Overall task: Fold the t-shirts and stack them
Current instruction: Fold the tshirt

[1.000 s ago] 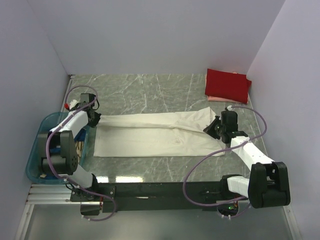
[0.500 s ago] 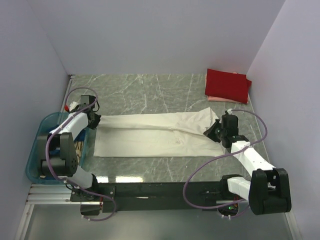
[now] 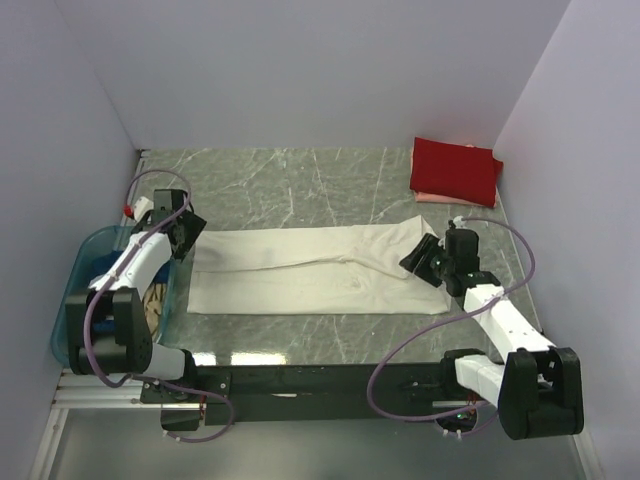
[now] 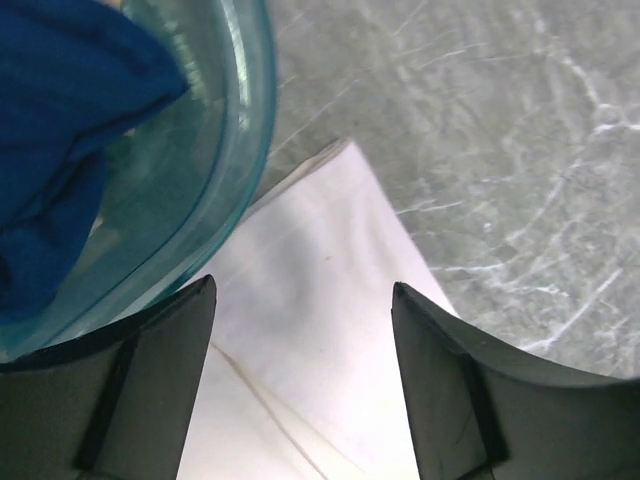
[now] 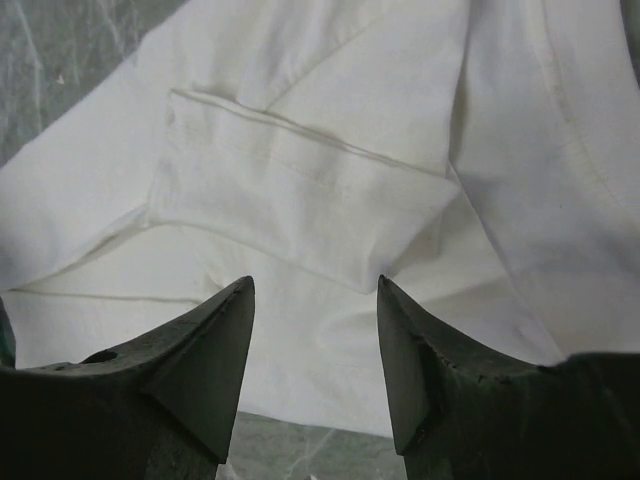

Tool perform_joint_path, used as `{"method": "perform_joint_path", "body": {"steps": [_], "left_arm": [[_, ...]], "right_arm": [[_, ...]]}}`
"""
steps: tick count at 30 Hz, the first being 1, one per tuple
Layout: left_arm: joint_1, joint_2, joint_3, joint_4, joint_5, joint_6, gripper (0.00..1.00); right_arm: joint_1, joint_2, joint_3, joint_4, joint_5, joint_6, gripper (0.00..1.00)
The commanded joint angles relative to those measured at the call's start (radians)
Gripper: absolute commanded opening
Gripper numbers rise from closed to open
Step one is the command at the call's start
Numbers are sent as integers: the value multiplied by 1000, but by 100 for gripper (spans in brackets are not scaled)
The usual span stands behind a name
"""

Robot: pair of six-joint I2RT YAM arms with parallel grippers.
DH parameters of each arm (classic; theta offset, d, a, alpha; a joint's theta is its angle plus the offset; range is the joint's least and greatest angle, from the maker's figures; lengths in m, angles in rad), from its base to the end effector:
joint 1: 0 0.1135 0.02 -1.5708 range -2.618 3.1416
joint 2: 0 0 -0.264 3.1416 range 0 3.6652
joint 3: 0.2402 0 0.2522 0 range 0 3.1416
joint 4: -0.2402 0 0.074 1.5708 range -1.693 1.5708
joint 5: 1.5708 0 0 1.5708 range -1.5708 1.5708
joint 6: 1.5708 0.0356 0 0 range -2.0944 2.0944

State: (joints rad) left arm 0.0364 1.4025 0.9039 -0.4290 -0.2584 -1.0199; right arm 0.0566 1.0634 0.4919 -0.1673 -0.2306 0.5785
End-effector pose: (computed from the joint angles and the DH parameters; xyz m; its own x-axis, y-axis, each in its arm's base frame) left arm 0.2841 0.0194 0.2226 -0.2581 -0.8337 -0.4882 -0.7799 0.4780 -0.4040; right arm 0.2097 0.0200 0.1890 -0.6853 0.4943 -0.5348 0.1803 0.8266 0.5331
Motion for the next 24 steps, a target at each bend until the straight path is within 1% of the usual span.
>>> {"method": "perform_joint_path", "body": {"steps": [1, 3, 5, 6, 11, 13, 20, 22, 24], "left_arm": [[-19, -7, 79, -4, -4, 38, 75], [-62, 15, 96, -10, -16, 34, 69], [-116, 58, 119, -17, -31, 24, 67], [-134, 72, 125, -19, -42, 17, 64], [-219, 148, 122, 12, -38, 1, 58], [-240, 174, 118, 27, -27, 4, 55], [-354, 233, 96, 58, -15, 3, 52], [-369, 243, 84, 64, -15, 0, 51], [-386, 246, 72, 70, -16, 0, 50]], "right_arm": [[3, 7, 85, 5, 8, -17, 59], [2, 46, 132, 9, 10, -17, 59], [5, 104, 163, 18, 13, -17, 59], [6, 127, 195, 20, 13, -20, 59], [57, 286, 331, -14, 72, -51, 59], [78, 340, 362, -21, 89, -62, 59], [192, 521, 494, -26, 148, -97, 59], [233, 567, 520, -15, 155, -107, 59], [261, 592, 560, -20, 197, -123, 59]]}}
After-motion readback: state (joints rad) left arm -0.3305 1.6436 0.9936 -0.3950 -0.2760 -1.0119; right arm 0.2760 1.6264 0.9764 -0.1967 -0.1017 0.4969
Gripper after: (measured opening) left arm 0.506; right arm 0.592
